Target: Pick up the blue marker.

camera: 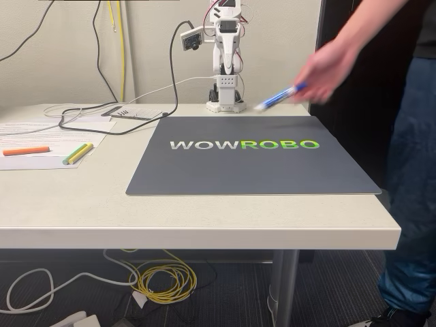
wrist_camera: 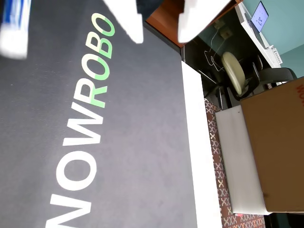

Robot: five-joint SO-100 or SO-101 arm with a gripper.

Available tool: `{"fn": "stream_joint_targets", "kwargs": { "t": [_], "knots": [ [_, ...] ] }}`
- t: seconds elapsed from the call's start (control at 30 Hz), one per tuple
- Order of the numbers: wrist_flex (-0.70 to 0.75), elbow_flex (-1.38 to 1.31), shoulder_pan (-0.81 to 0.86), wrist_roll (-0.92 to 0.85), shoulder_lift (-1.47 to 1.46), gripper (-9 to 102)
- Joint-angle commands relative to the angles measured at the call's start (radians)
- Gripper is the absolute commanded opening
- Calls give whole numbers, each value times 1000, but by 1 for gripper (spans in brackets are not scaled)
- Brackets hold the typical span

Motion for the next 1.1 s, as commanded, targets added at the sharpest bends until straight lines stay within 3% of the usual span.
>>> {"fn": "stream_joint_targets", "kwargs": {
  "t": [0.0,1.07],
  "knots": [
    [0,-5,5,-17,31,10],
    [-3,-3,18,-41,26,9]
  ]
}}
